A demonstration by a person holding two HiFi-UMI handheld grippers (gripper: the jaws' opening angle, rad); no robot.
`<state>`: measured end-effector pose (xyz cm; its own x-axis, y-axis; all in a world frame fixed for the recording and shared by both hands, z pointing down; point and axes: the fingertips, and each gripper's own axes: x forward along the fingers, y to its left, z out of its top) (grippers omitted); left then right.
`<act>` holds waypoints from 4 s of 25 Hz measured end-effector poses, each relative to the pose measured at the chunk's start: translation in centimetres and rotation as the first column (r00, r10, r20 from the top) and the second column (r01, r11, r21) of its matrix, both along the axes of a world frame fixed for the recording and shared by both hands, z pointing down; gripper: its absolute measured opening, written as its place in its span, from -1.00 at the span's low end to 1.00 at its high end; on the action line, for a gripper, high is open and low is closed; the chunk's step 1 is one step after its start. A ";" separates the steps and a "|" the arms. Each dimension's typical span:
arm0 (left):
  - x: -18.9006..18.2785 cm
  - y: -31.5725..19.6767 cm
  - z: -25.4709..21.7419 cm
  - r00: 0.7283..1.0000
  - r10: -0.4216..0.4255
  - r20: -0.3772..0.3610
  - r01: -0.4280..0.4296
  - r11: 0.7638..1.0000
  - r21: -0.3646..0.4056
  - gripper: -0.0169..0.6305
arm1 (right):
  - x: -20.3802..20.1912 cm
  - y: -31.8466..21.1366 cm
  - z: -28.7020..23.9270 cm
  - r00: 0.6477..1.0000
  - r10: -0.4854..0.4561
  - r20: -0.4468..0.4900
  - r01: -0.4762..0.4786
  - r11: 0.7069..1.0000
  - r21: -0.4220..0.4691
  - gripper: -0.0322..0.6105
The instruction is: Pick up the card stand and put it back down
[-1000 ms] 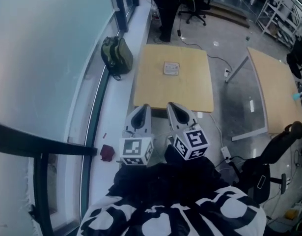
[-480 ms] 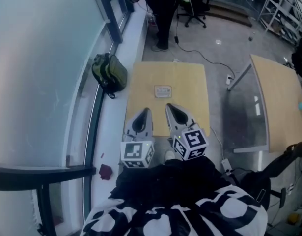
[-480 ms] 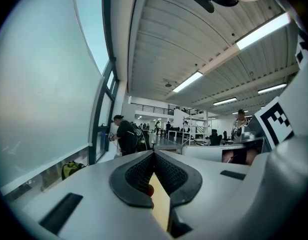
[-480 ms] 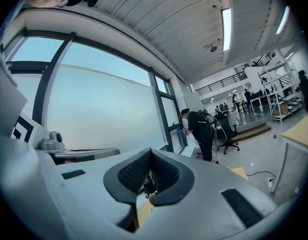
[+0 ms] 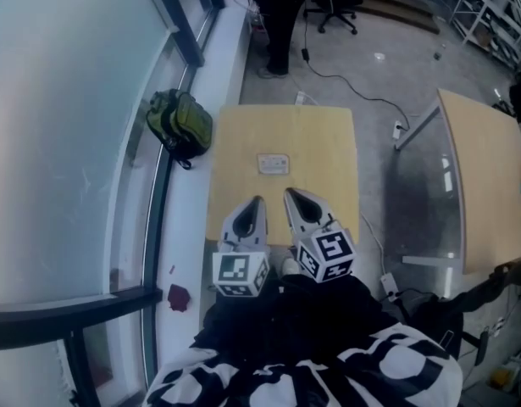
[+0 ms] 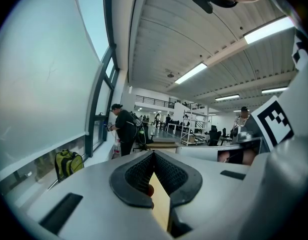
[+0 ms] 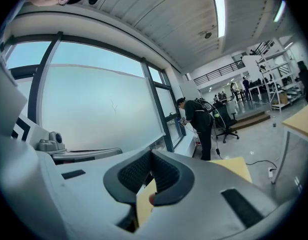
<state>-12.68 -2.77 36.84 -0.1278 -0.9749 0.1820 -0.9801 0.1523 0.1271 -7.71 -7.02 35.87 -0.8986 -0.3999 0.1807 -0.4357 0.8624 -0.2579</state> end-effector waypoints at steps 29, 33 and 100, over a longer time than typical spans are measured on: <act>-9.4 1.7 20.4 0.958 0.282 -0.059 -0.282 0.875 -0.393 -0.77 | -1.1 -3.3 17.7 0.969 0.025 -0.248 -0.070 0.982 -0.175 -0.84; -10.7 1.7 21.7 0.914 0.404 -0.046 -0.378 0.804 -0.459 -0.57 | -1.2 -4.4 18.3 0.965 0.043 -0.259 -0.090 0.981 -0.172 -0.84; -5.9 -19.1 29.2 0.509 0.828 -0.234 -0.857 0.513 -0.049 -0.72 | -0.3 -5.9 23.7 0.933 0.071 -0.353 -0.157 0.963 -0.221 -0.84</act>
